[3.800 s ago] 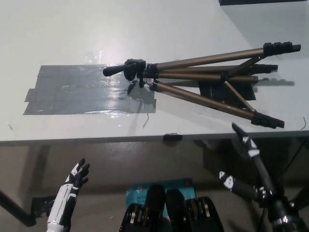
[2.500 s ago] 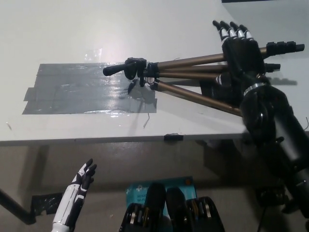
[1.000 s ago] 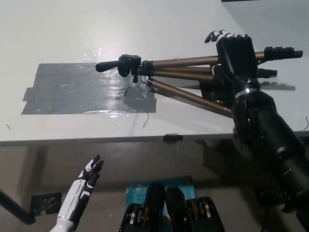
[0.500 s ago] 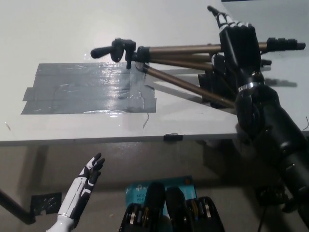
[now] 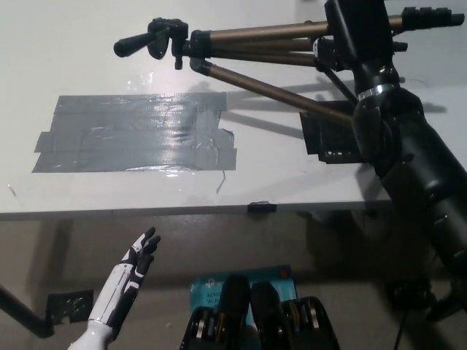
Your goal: A tripod is kept on the middle of the desk infront of the robot and the robot grabs one of its legs to pick it up and hands it to a person
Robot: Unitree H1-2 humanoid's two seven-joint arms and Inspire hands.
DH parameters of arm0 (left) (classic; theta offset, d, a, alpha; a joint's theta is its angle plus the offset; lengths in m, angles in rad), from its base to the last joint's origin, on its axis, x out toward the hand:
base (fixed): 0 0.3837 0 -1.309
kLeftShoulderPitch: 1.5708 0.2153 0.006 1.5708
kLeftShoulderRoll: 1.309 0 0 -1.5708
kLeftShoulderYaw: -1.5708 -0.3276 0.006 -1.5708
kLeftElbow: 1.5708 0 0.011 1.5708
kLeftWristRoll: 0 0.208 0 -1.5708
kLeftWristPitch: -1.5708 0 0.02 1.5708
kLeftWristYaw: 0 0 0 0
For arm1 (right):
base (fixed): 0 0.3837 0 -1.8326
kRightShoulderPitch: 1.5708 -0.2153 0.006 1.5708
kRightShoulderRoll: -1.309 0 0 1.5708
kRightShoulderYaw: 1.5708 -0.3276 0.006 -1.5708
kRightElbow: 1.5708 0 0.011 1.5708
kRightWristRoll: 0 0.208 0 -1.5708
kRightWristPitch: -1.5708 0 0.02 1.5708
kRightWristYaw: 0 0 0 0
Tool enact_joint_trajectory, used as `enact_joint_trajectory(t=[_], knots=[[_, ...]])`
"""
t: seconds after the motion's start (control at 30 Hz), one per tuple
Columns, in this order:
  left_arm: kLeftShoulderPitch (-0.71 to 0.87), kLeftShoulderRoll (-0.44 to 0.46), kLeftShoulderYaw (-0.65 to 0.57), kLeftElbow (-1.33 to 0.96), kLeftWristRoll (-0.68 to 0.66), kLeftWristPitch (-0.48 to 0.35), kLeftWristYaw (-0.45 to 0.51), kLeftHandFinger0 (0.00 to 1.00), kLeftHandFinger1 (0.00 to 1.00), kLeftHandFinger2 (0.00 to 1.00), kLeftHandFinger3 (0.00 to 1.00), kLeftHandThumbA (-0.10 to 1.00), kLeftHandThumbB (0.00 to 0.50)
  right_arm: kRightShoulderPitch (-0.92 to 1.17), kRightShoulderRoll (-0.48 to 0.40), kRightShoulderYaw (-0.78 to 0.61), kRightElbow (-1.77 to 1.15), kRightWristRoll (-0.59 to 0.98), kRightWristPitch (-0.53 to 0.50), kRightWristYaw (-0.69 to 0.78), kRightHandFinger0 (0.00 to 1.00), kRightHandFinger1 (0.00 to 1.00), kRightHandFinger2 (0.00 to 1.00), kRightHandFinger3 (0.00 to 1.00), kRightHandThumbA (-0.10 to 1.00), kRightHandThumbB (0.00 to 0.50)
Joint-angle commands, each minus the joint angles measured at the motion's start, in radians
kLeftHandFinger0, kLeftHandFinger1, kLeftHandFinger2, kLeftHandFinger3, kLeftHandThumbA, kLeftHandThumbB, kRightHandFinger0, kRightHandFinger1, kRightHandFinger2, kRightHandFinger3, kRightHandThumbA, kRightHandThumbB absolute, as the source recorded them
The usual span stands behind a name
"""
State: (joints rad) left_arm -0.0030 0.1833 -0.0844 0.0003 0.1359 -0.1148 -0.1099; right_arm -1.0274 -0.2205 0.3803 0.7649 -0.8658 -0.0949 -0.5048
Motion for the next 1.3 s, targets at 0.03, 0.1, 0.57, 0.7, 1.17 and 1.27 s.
enact_joint_trajectory(t=[0.03, 0.1, 0.57, 0.7, 1.17, 1.27], knots=[[-0.020, 0.025, -0.009, -0.031, 0.015, -0.007, -0.018, 1.00, 1.00, 1.00, 1.00, 1.00, 0.150, -0.129, 0.006, 0.008, 0.052, 0.012, -0.056, -0.043, 0.00, 0.29, 0.66, 0.66, -0.10, 0.250], [-0.019, 0.026, -0.012, -0.035, 0.013, -0.001, -0.020, 1.00, 1.00, 1.00, 1.00, 1.00, 0.144, -0.138, 0.017, 0.017, 0.082, 0.015, -0.057, -0.039, 0.00, 0.30, 0.70, 0.69, -0.10, 0.205], [-0.022, 0.031, -0.015, -0.036, -0.001, 0.012, -0.029, 1.00, 1.00, 1.00, 1.00, 1.00, 0.147, -0.184, 0.067, 0.025, 0.200, 0.022, -0.085, -0.112, 0.00, 0.39, 0.74, 0.91, -0.10, 0.160], [-0.022, 0.032, -0.018, -0.037, 0.005, 0.013, -0.025, 1.00, 1.00, 1.00, 1.00, 1.00, 0.149, -0.185, 0.069, 0.035, 0.192, 0.004, -0.069, -0.128, 0.00, 0.41, 0.74, 0.90, -0.10, 0.167], [-0.035, 0.039, -0.026, -0.039, 0.021, 0.008, -0.023, 1.00, 1.00, 1.00, 1.00, 1.00, 0.144, -0.207, 0.063, 0.026, 0.179, 0.017, -0.057, -0.102, 0.02, 0.41, 0.74, 0.84, -0.05, 0.196], [-0.037, 0.040, -0.025, -0.038, 0.020, 0.009, -0.022, 1.00, 1.00, 1.00, 1.00, 1.00, 0.131, -0.191, 0.060, 0.015, 0.109, 0.053, 0.013, 0.078, 0.53, 0.74, 0.89, 1.00, 0.44, 0.316]])
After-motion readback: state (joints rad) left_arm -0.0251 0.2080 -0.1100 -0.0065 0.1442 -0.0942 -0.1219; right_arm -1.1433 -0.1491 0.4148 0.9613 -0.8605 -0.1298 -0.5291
